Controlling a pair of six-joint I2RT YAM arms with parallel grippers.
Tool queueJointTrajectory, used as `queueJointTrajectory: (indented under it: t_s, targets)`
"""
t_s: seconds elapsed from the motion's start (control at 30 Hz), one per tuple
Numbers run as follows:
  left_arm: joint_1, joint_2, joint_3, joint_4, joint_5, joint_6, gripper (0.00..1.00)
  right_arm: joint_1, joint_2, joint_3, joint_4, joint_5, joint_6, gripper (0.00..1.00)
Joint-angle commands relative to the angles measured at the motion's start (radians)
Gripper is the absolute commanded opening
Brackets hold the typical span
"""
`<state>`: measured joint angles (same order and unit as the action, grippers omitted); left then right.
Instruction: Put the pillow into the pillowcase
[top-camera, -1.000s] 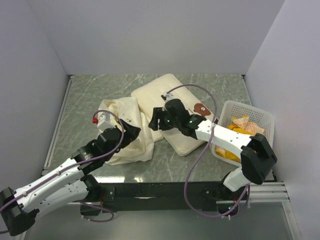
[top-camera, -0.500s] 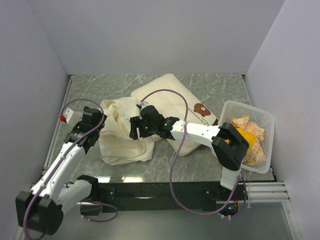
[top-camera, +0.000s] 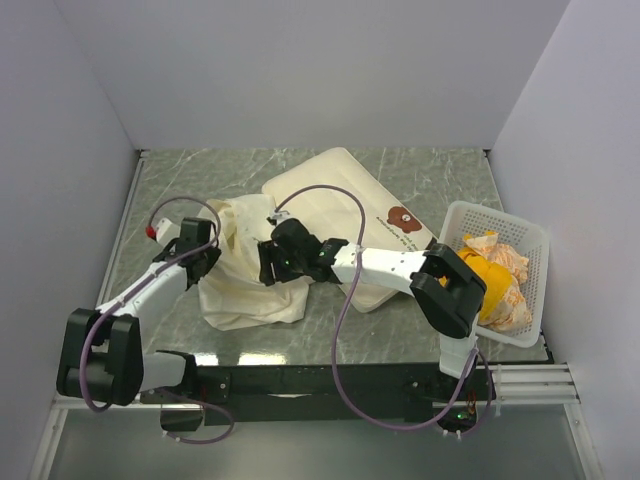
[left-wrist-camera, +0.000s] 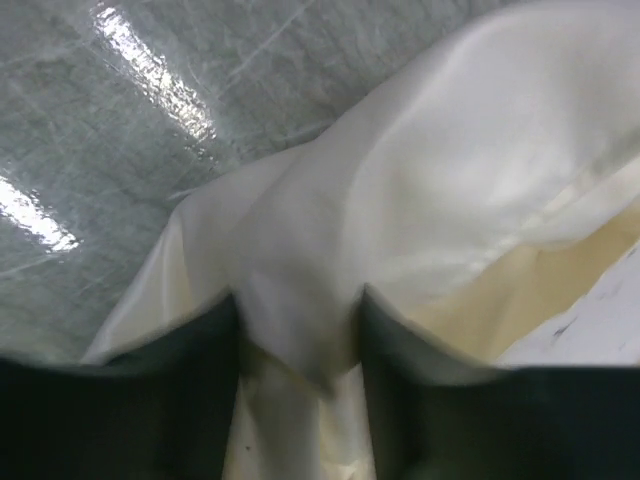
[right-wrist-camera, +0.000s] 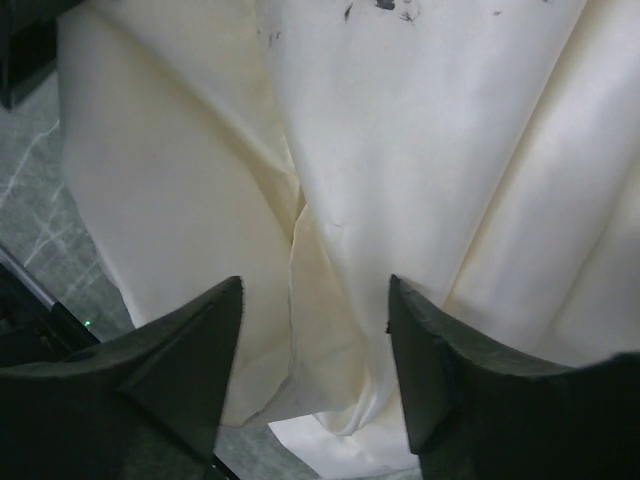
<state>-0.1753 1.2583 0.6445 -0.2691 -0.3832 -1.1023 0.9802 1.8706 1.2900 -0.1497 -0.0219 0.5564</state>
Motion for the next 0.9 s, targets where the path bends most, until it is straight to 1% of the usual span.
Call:
queueJointTrajectory:
  t_s: [0.0, 0.03, 0.07, 0.1, 0.13, 0.17, 0.2, 0.23, 0.27, 0.3, 0.33, 0.37, 0.4, 0.43, 0.47, 0.5, 0.6, 0.63, 0.67, 0.7, 0.73, 0.77, 0.8, 0.83, 0.87]
  targets:
    - [0.052, 0.013, 0.084, 0.076, 0.016, 0.09, 0.18, 0.006, -0.027, 0.009, 0.01, 0.007, -0.009, 0.6]
    - [0.062, 0.013, 0.11, 0.059, 0.02, 0.102, 0.08, 0.008, -0.03, 0.009, 0.009, 0.001, -0.013, 0.46]
    - [0.077, 0.012, 0.136, 0.038, 0.015, 0.123, 0.01, 0.006, -0.036, 0.011, 0.006, -0.006, -0.015, 0.39]
    - [0.083, 0.0, 0.188, 0.019, 0.015, 0.142, 0.01, 0.008, -0.04, 0.015, 0.002, -0.012, -0.016, 0.31]
    - [0.089, -0.011, 0.214, 0.012, 0.012, 0.157, 0.01, 0.009, -0.042, 0.022, -0.004, -0.029, -0.018, 0.15]
    - [0.105, -0.022, 0.243, 0.004, 0.007, 0.191, 0.01, 0.008, -0.044, 0.047, -0.01, -0.038, -0.018, 0.09]
    - [0.114, -0.042, 0.317, -0.01, 0.007, 0.206, 0.01, 0.008, -0.045, 0.066, -0.033, -0.049, -0.019, 0.03]
    - [0.125, -0.051, 0.36, -0.034, 0.007, 0.226, 0.01, 0.009, -0.044, 0.092, -0.05, -0.065, -0.021, 0.0]
    - [0.15, -0.056, 0.409, -0.036, 0.035, 0.28, 0.01, 0.008, -0.044, 0.151, -0.069, -0.076, -0.024, 0.0]
    - [0.161, -0.053, 0.529, -0.05, 0.052, 0.306, 0.01, 0.009, -0.044, 0.184, -0.105, -0.087, -0.027, 0.0]
    - [0.171, -0.045, 0.602, -0.086, 0.069, 0.332, 0.01, 0.009, -0.047, 0.249, -0.123, -0.096, -0.026, 0.0]
    - [0.172, -0.034, 0.683, -0.114, 0.081, 0.385, 0.01, 0.009, -0.057, 0.281, -0.139, -0.101, -0.029, 0.0]
    - [0.172, -0.002, 0.857, -0.14, 0.108, 0.407, 0.01, 0.009, -0.067, 0.31, -0.166, -0.101, -0.03, 0.0]
    - [0.172, 0.016, 0.944, -0.162, 0.136, 0.427, 0.01, 0.009, -0.077, 0.36, -0.178, -0.102, -0.03, 0.0]
    - [0.172, 0.038, 1.031, -0.197, 0.171, 0.467, 0.01, 0.009, -0.089, 0.382, -0.188, -0.09, -0.03, 0.0]
    - [0.172, 0.083, 1.196, -0.22, 0.252, 0.476, 0.01, 0.009, -0.118, 0.402, -0.207, -0.084, -0.032, 0.0]
    - [0.172, 0.166, 1.432, -0.309, 0.357, 0.487, 0.01, 0.009, -0.186, 0.427, -0.217, -0.053, -0.033, 0.0]
    - [0.172, 0.171, 1.443, -0.317, 0.421, 0.486, 0.02, 0.009, -0.206, 0.392, -0.209, -0.046, -0.035, 0.0]
    - [0.172, 0.171, 1.401, -0.317, 0.453, 0.486, 0.02, 0.009, -0.241, 0.364, -0.197, -0.039, -0.03, 0.0]
    - [0.172, 0.149, 1.35, -0.277, 0.49, 0.484, 0.03, 0.009, -0.255, 0.333, -0.171, -0.033, -0.02, 0.0]
    - [0.172, 0.129, 1.284, -0.251, 0.551, 0.48, 0.04, 0.008, -0.269, 0.254, -0.148, -0.035, -0.01, 0.0]
    - [0.163, 0.109, 1.141, -0.222, 0.573, 0.464, 0.04, 0.009, -0.293, 0.209, -0.124, -0.038, 0.0, 0.0]
    - [0.157, 0.072, 1.065, -0.181, 0.592, 0.46, 0.04, 0.009, -0.303, 0.163, -0.067, -0.039, 0.023, 0.0]
    - [0.148, 0.052, 0.988, -0.155, 0.596, 0.452, 0.04, 0.012, -0.309, 0.069, -0.039, -0.033, 0.037, 0.0]
    - [0.126, 0.011, 0.821, -0.125, 0.602, 0.434, 0.04, 0.009, -0.318, 0.024, -0.013, -0.029, 0.049, 0.0]
